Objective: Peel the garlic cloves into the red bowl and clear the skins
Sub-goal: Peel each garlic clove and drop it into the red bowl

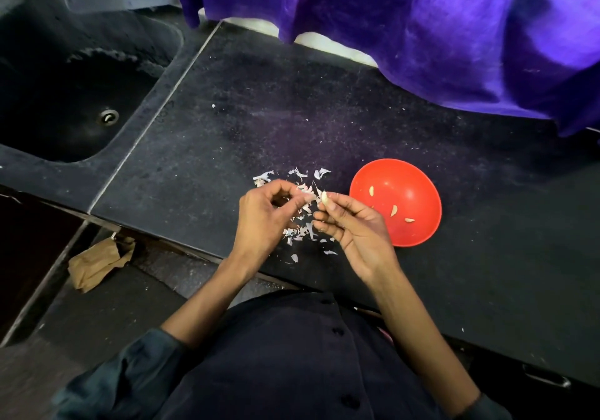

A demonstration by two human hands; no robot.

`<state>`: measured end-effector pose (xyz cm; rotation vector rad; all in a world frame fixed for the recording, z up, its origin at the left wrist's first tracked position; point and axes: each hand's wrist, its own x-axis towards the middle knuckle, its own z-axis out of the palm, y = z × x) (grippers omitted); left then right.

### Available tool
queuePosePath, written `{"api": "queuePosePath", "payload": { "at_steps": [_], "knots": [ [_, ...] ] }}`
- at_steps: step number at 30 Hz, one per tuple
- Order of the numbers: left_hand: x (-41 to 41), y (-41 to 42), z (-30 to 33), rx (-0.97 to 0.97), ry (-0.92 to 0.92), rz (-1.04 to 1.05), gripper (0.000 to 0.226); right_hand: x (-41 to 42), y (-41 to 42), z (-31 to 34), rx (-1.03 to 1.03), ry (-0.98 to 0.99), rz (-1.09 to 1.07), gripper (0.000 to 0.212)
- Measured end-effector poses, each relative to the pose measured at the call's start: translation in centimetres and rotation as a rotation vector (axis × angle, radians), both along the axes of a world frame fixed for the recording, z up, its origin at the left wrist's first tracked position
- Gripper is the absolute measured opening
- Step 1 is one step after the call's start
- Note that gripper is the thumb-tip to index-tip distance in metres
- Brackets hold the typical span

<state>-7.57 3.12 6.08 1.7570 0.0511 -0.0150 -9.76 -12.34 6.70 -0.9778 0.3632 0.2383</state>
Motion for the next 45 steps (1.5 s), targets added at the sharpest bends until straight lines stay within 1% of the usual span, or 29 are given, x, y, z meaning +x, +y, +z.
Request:
{"api": "queuePosePath", "payload": {
  "at_steps": [1,4,9,14,21,26,29,35,40,45],
  "knots": [
    [0.0,0.0,0.0,-0.04,0.003,-0.02,0.007,0.0,0.0,0.0,-0.016,-0.01,-0.001,0.022],
    [0.1,-0.2,0.2,-0.137,0.024,-0.096,0.015,0.0,-0.1,-0.1,-0.039,-0.022,0.002,0.02],
    [0.4,-0.2,0.9,-0.271,0.036,-0.188,0.01,0.1,-0.2,0.0,-0.04,-0.036,0.043,0.022],
    [0.6,0.2,1.0,-0.28,0.034,-0.222,0.004,0.1,-0.3,0.1,-0.053,-0.044,0.096,0.02],
    [0.4,0.5,1.2,-0.273,0.01,-0.221,0.009,0.3,-0.7,0.2,-0.054,-0.047,0.169,0.021],
    [0.5,0.7,1.2,-0.227,0.008,-0.221,0.015,0.2,-0.9,0.2,-0.083,-0.059,0.191,0.023],
    [0.5,0.8,0.9,-0.166,-0.021,-0.248,0.015,0.2,-1.0,0.3,-0.093,-0.056,0.199,0.026],
    [0.2,0.4,0.3,0.003,-0.142,-0.214,0.003,0.2,-0.3,0.3,-0.053,-0.004,0.143,0.022],
    [0.2,-0.2,0.2,0.201,-0.277,-0.174,0.009,0.1,0.3,0.5,-0.024,0.068,0.065,0.016],
    [-0.3,-0.6,0.4,0.251,-0.341,-0.189,0.004,0.2,0.5,0.7,0.009,0.106,-0.011,0.014]
  ]
}}
